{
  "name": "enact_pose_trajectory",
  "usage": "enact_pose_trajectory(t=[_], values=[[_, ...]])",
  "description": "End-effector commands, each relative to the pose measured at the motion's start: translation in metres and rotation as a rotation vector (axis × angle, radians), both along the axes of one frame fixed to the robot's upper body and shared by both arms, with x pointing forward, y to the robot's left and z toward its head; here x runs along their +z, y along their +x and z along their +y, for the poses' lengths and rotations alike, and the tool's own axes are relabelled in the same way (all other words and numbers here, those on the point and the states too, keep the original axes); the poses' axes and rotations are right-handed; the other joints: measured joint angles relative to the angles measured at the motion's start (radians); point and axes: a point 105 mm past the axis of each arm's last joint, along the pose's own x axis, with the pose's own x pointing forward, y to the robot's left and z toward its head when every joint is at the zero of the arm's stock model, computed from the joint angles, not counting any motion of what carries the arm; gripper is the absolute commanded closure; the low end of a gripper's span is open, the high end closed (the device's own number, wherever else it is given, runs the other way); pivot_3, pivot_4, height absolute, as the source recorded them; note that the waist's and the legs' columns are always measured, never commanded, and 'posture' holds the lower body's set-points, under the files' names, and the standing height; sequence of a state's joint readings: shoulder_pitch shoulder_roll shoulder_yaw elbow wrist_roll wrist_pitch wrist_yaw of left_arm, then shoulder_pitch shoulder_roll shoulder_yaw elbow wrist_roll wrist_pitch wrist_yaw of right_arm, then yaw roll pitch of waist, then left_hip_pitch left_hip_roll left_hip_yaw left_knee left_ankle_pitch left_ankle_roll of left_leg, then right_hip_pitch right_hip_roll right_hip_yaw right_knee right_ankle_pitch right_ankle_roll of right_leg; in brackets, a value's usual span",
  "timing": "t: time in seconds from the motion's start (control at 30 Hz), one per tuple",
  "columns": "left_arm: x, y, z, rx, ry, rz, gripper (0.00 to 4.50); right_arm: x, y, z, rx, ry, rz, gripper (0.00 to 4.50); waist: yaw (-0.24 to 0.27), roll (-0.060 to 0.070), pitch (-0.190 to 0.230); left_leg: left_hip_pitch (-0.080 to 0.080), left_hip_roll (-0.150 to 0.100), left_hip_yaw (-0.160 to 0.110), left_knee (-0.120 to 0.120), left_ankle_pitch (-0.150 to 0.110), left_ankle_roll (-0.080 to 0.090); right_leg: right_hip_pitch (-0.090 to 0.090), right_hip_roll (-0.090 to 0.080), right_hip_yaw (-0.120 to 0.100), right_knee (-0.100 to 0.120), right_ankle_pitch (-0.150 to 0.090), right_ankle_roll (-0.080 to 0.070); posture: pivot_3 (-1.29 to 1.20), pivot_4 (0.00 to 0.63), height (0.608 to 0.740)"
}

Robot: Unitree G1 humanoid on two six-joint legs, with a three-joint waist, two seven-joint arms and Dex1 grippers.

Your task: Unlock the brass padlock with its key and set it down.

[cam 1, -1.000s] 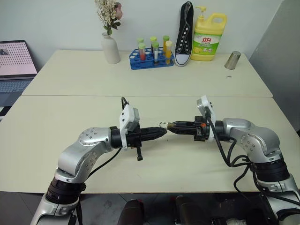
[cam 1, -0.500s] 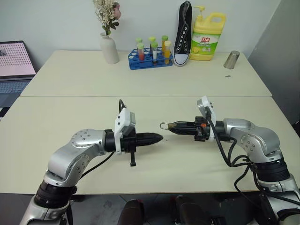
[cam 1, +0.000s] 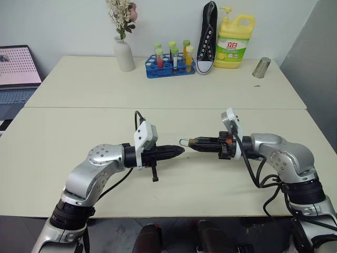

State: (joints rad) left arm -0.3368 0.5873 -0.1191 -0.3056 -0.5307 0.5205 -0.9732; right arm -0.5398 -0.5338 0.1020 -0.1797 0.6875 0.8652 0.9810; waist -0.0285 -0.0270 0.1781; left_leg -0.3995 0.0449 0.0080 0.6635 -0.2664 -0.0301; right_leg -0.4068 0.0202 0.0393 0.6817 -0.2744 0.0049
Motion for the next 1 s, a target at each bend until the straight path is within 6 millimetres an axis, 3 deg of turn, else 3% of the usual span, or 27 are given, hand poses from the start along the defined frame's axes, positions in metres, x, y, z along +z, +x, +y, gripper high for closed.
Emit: enact_pose_trajectory(t=[0.03,0.73,1.0], values=[[0.010,-0.002,-0.004,-0.026,-0.014,-0.051,4.50,0.010,-0.002,0.002,0.023,0.012,-0.042,4.35,0.000,0.000,0.000,0.000,0.000,0.000,0.000,0.000,0.000,0.000,0.000,0.000,0.000,0.000,0.000,0.00,0.150,0.740],[0.044,0.005,-0.011,0.009,-0.185,-0.030,4.50,0.009,-0.003,0.002,0.027,0.008,-0.039,4.35,0.000,0.000,0.000,0.000,0.000,0.000,0.000,0.000,0.000,0.000,0.000,0.000,0.000,0.000,0.000,0.00,0.150,0.740],[0.041,0.003,-0.011,-0.001,-0.156,-0.034,4.50,0.009,-0.003,0.002,0.025,0.010,-0.039,4.35,0.000,0.000,0.000,0.000,0.000,0.000,0.000,0.000,0.000,0.000,0.000,0.000,0.000,0.000,0.000,0.00,0.150,0.740]])
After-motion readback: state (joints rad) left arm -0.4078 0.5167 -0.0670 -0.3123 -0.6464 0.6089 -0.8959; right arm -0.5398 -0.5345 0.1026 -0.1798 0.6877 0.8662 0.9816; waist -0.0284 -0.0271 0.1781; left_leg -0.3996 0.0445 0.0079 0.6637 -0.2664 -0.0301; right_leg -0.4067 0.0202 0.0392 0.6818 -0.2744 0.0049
